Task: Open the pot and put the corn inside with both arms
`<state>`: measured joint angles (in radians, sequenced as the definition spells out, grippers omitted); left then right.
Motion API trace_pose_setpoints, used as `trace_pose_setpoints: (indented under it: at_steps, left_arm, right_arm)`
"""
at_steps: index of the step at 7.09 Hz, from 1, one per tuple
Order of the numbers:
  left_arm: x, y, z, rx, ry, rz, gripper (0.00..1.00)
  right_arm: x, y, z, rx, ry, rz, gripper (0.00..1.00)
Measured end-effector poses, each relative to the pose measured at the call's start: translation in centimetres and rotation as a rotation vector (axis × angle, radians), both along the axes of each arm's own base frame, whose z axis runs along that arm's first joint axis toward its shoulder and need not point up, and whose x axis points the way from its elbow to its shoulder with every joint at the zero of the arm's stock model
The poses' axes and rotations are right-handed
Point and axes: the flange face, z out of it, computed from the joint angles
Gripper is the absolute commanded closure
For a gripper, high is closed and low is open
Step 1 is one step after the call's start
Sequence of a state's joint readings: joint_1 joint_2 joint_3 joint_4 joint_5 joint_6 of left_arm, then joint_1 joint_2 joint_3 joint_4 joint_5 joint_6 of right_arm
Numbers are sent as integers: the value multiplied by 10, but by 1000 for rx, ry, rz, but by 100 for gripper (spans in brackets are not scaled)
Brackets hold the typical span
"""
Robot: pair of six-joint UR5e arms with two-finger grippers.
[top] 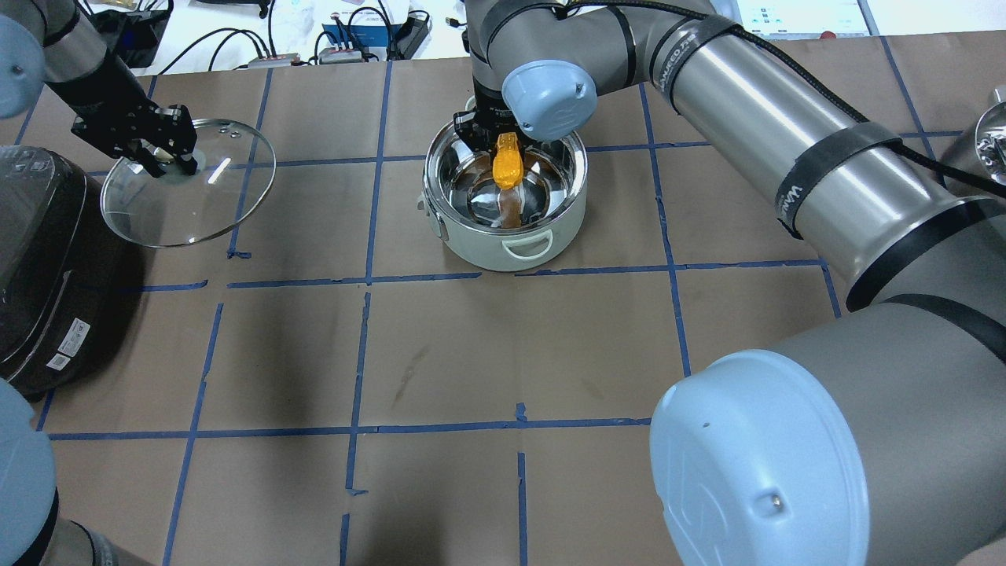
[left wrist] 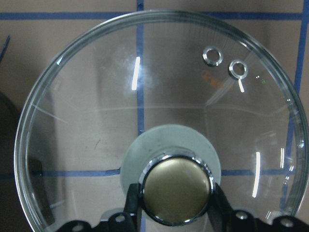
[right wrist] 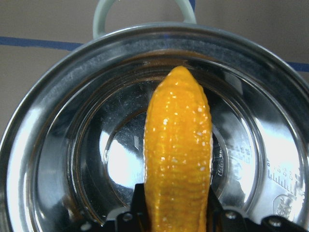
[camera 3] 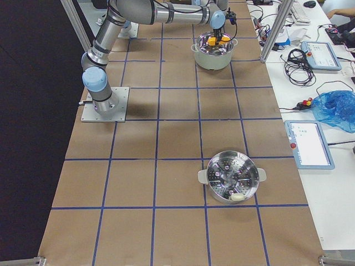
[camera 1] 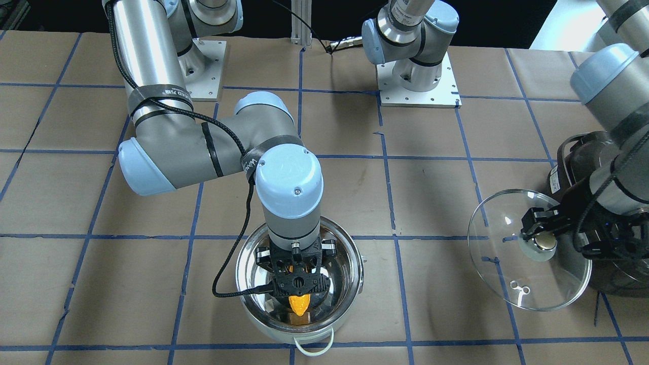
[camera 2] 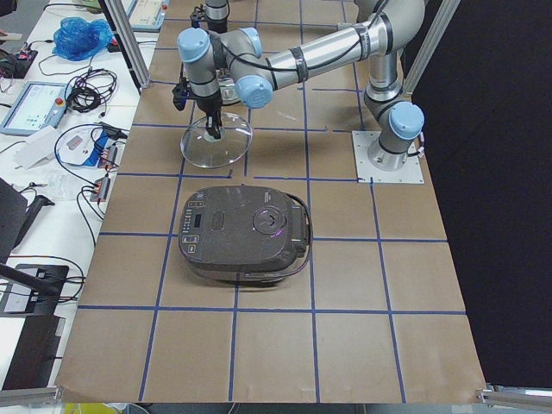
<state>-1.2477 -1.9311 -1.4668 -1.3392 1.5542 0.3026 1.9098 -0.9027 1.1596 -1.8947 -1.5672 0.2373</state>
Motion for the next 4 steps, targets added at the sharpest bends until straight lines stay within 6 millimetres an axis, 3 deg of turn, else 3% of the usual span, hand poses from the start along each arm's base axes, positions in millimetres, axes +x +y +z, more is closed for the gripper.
trace_pose_setpoints:
  at_steps: [1, 2, 3, 4]
  left_arm:
    - [-14, -3, -25, -42, 21, 3, 100]
    - [-28, -8, -44, -74, 35, -5, 100]
    - [-36, -13, -58, -91, 51, -10, 100]
    - [-39, -16, -68, -92, 66, -14, 100]
  right_arm:
    - [2, -1, -13, 17, 5, 2, 92]
    - [3, -2, -23, 30, 10, 3, 83]
    - [4, -2, -30, 38, 13, 2, 15]
    - [4, -2, -33, 41, 17, 4, 1]
